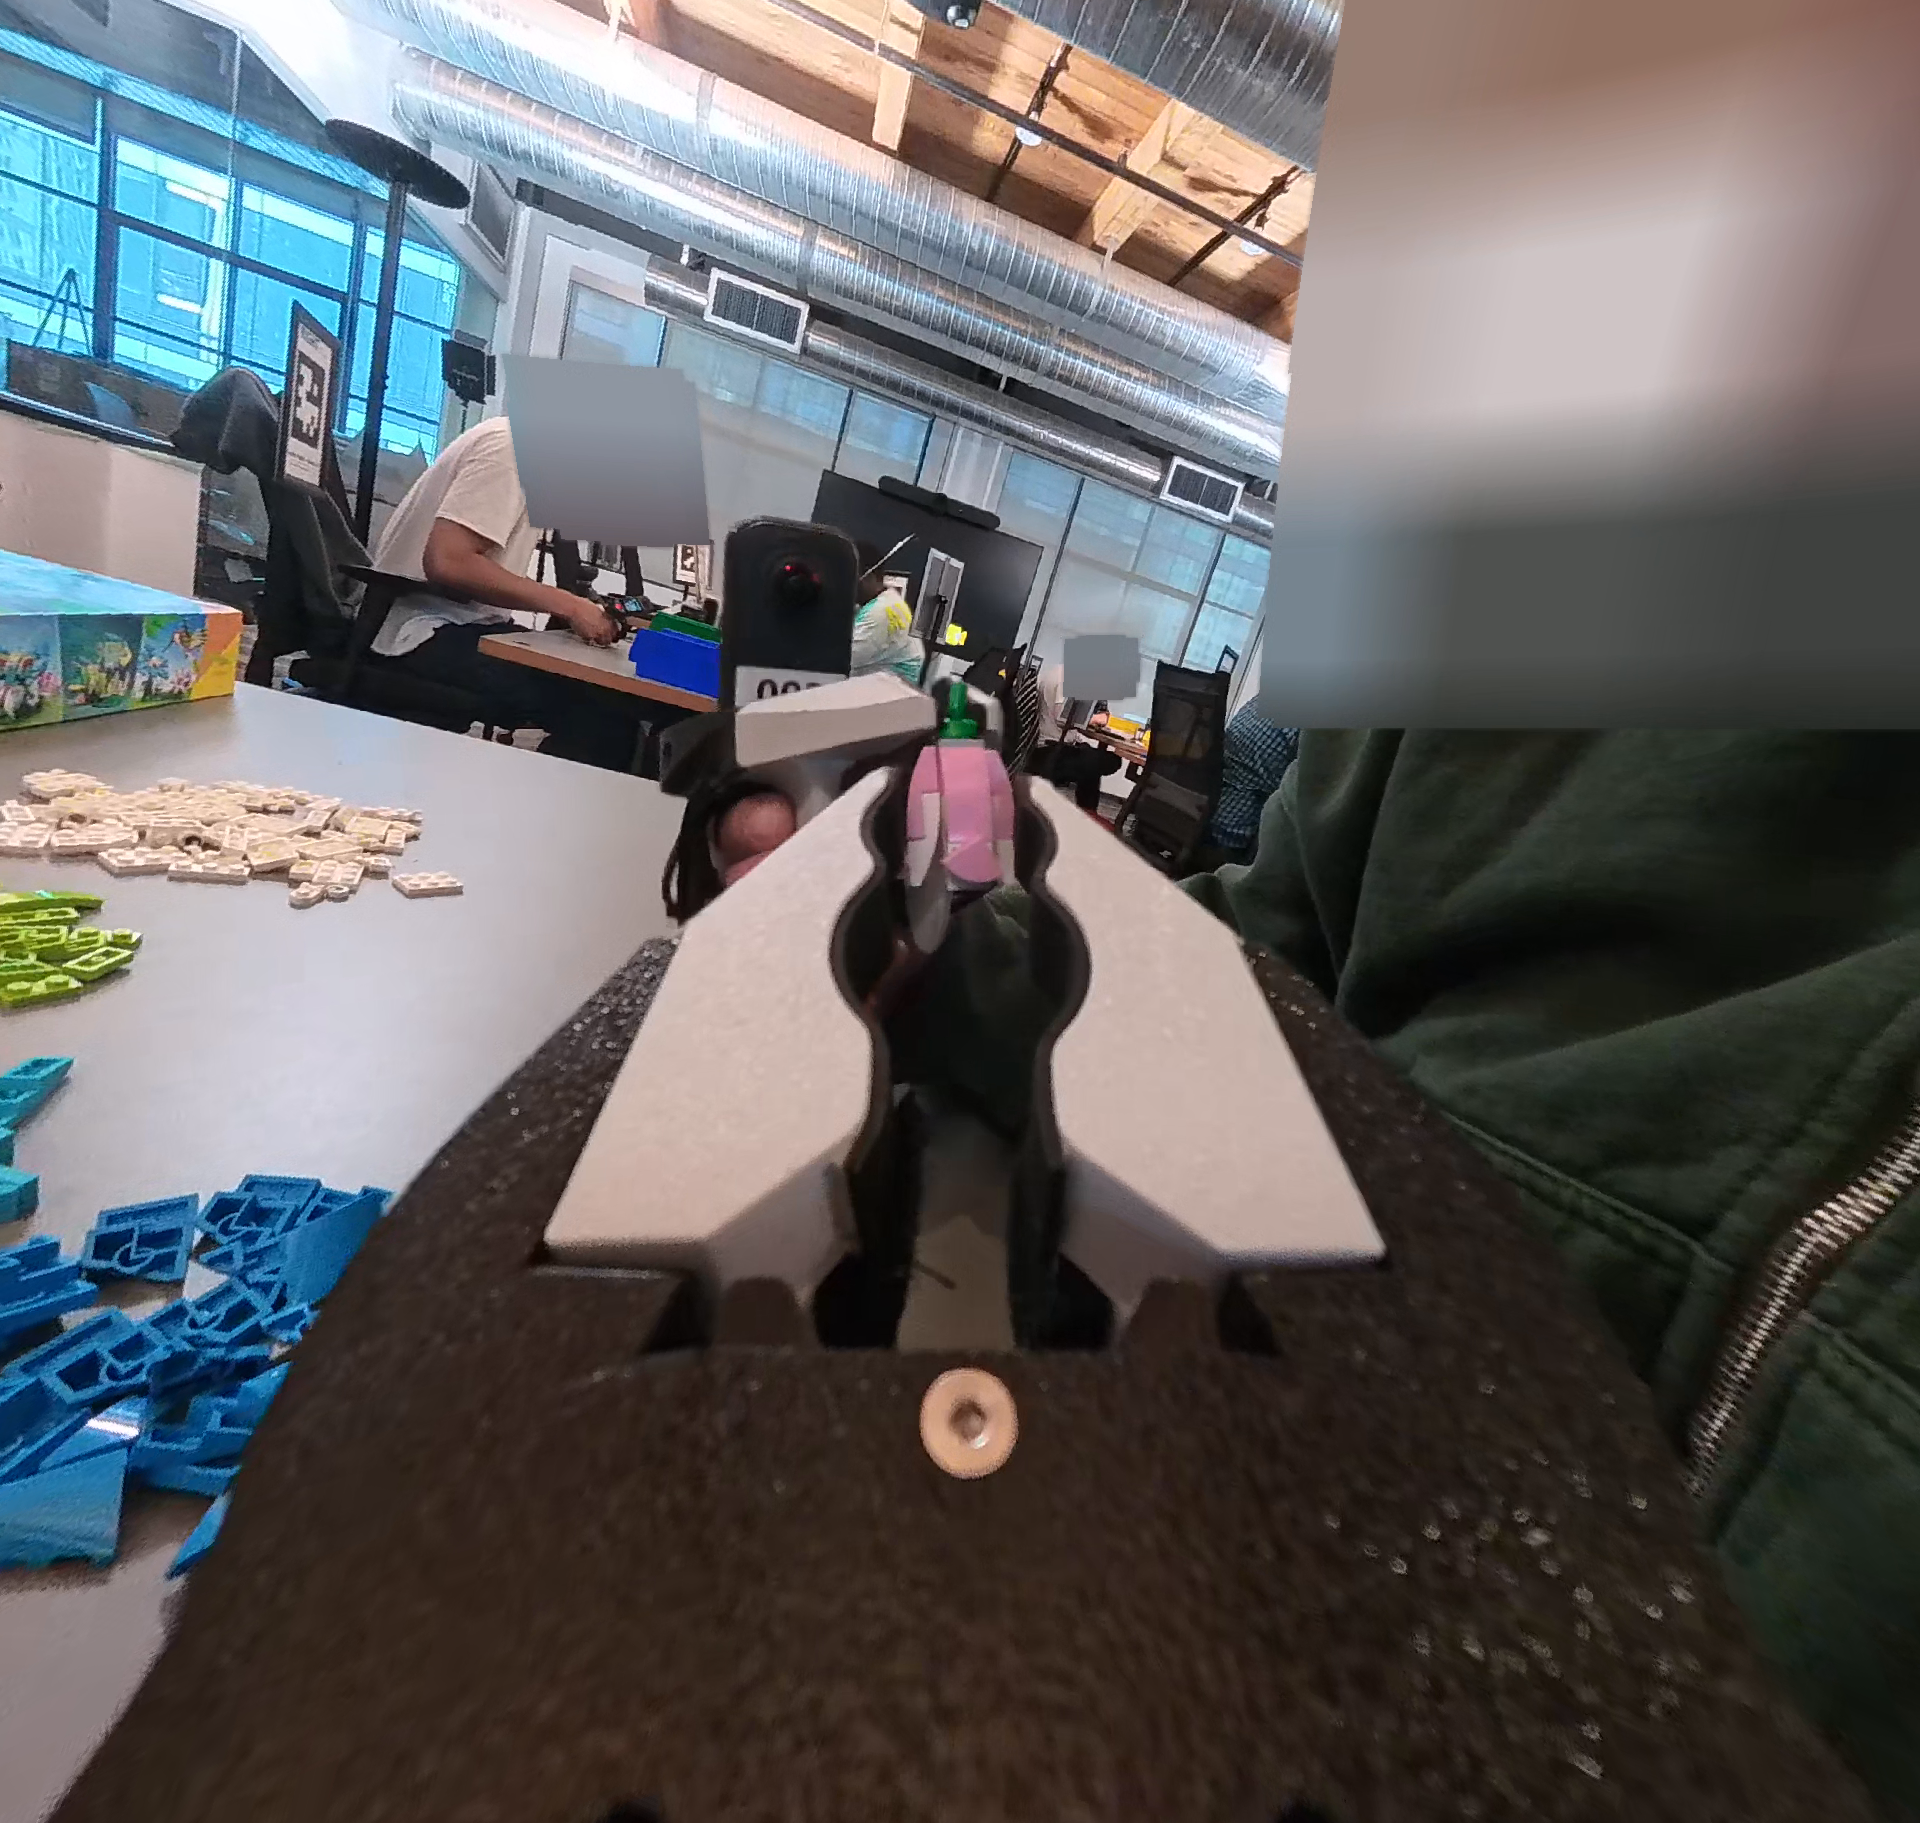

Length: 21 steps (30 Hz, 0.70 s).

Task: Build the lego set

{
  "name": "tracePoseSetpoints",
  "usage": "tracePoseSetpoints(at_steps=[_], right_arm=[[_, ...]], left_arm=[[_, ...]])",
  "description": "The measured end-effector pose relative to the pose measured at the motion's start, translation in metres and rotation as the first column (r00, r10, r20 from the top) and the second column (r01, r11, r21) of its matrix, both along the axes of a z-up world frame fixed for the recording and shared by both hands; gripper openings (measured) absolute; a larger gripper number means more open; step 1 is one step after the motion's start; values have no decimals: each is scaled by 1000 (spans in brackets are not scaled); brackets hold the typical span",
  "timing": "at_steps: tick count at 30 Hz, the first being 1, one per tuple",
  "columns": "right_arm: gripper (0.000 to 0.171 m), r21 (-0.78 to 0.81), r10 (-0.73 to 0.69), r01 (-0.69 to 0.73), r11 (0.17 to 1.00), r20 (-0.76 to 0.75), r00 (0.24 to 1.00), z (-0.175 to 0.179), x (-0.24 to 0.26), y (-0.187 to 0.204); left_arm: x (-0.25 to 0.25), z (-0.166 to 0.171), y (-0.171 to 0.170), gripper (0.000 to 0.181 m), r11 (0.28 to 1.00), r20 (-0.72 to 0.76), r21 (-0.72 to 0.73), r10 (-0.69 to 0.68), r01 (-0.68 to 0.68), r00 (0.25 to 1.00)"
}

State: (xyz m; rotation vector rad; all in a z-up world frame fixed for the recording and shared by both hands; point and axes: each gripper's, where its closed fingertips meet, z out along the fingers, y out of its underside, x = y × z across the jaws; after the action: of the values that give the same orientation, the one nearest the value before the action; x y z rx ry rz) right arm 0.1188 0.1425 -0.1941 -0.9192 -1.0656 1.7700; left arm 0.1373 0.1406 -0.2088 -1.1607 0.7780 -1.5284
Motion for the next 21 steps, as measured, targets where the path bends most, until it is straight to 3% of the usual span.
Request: tracePoseSetpoints(at_steps=[8,21], right_arm=[[5,45,44,-46,998,40,998,0,3,-6],[5,58,19,-22,998,47,999,1,5,-4]], left_arm=[[3,0,-8,19,993,32,-49,-108,109,994],[3,0,-9,19,992,30,-45,-114,115,993]])
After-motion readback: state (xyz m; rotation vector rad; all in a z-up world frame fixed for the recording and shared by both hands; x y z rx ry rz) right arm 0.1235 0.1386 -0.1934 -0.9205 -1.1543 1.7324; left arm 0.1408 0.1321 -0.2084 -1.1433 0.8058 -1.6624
